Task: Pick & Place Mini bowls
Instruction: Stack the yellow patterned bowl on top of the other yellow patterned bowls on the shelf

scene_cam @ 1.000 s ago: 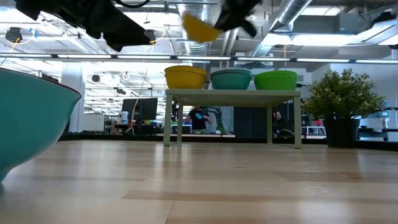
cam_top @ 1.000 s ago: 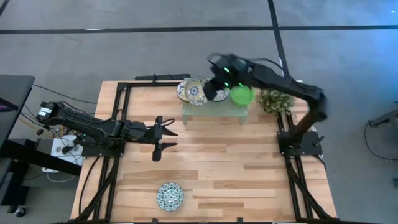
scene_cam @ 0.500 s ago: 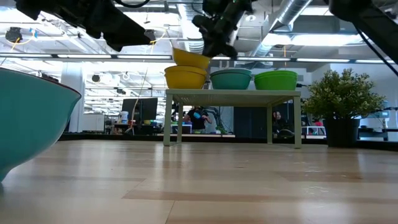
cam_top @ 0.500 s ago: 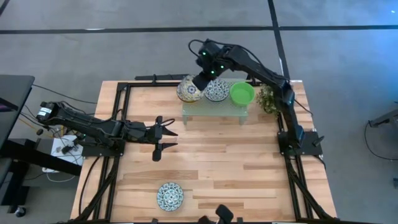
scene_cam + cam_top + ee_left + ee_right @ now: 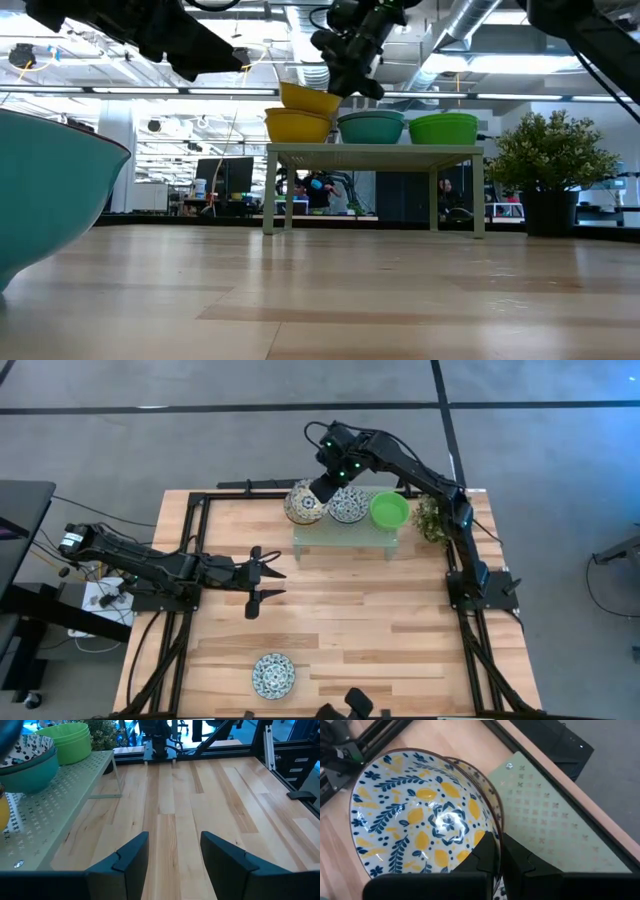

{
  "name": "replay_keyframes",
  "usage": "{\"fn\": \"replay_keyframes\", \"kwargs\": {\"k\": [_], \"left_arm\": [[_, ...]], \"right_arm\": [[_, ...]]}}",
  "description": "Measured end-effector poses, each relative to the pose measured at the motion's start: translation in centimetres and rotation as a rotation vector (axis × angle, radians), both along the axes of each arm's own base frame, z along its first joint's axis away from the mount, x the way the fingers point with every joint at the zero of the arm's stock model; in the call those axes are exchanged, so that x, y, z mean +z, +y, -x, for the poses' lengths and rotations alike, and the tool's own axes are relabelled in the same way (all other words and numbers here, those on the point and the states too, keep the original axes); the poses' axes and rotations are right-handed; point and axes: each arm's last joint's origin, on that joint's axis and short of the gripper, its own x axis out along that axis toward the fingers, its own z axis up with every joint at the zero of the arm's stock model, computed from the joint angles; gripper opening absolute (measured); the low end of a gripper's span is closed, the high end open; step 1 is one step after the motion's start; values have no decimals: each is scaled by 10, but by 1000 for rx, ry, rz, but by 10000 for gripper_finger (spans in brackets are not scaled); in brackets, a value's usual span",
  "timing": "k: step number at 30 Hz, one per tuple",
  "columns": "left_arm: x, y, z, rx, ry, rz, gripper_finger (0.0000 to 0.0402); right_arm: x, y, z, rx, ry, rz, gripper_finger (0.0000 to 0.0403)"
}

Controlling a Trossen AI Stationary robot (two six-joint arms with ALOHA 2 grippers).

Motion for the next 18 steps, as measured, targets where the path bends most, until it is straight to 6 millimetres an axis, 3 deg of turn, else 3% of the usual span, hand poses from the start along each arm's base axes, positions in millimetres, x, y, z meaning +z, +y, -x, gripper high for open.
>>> {"fn": "replay_keyframes", "kwargs": {"k": [18], "left_arm": [[0, 0, 0, 0, 0, 0, 181]], "right_arm": [[-8, 8, -12, 9, -22, 8, 10]]}}
